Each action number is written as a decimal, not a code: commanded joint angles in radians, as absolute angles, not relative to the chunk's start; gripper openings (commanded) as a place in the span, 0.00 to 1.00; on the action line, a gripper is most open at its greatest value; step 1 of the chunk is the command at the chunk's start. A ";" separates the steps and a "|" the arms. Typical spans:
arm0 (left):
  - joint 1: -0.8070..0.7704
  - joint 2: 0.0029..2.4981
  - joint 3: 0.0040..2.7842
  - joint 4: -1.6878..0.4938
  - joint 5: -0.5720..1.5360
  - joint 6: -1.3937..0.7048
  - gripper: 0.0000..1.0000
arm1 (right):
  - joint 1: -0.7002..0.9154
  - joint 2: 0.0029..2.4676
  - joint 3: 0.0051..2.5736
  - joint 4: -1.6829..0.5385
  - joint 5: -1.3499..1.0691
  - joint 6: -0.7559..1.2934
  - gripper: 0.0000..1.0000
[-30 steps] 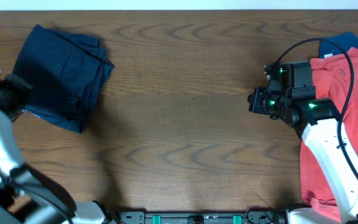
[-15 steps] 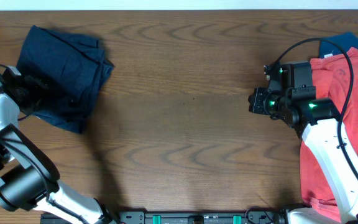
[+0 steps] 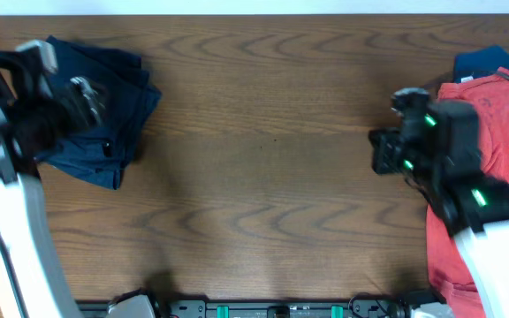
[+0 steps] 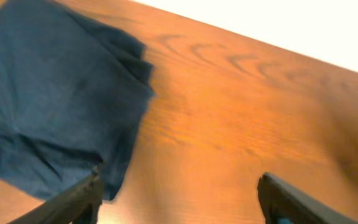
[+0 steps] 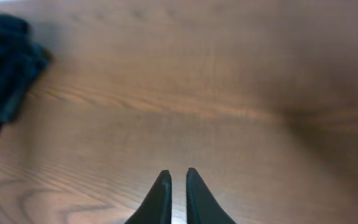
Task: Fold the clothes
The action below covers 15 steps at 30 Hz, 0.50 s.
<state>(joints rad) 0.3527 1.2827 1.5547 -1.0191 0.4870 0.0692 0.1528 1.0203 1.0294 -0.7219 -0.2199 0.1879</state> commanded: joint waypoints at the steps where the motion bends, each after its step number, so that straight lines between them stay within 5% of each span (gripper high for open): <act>1: 0.297 1.192 1.555 -1.091 0.433 0.133 0.98 | 0.145 0.839 1.041 -0.760 -0.214 0.156 0.22; 3: 0.270 1.138 1.555 -1.151 0.406 0.133 0.98 | 0.145 0.752 1.041 -0.785 -0.213 0.155 0.43; 5: 0.256 1.093 1.555 -1.215 0.370 0.126 0.98 | 0.145 0.670 1.041 -0.813 -0.213 0.156 0.99; 15: 0.256 1.045 1.555 -1.283 0.353 0.126 0.98 | 0.145 0.473 1.041 -0.889 -0.214 0.156 0.99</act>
